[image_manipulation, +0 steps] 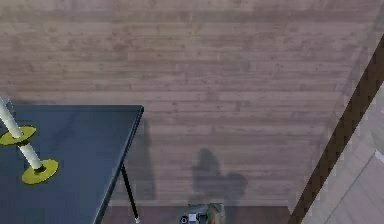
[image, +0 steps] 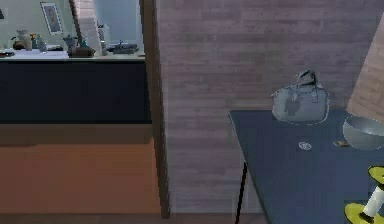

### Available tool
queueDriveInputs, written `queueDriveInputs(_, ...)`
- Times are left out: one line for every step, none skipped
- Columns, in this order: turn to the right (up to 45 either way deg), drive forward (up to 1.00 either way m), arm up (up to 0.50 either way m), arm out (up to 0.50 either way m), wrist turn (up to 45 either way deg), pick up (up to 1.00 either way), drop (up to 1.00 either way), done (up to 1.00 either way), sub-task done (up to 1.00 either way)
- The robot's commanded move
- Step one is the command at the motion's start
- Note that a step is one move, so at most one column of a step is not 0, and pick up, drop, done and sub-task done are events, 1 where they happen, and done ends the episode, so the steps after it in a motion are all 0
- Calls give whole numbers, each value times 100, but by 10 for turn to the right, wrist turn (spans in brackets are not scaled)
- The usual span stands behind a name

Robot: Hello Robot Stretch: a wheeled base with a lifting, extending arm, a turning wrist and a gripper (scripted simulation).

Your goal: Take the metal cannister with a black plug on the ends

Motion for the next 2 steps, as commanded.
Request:
queueDriveInputs(0, 0, 0, 0, 450, 0, 0, 0, 0)
queueDriveInputs(0, 0, 0, 0, 450, 0, 0, 0, 0)
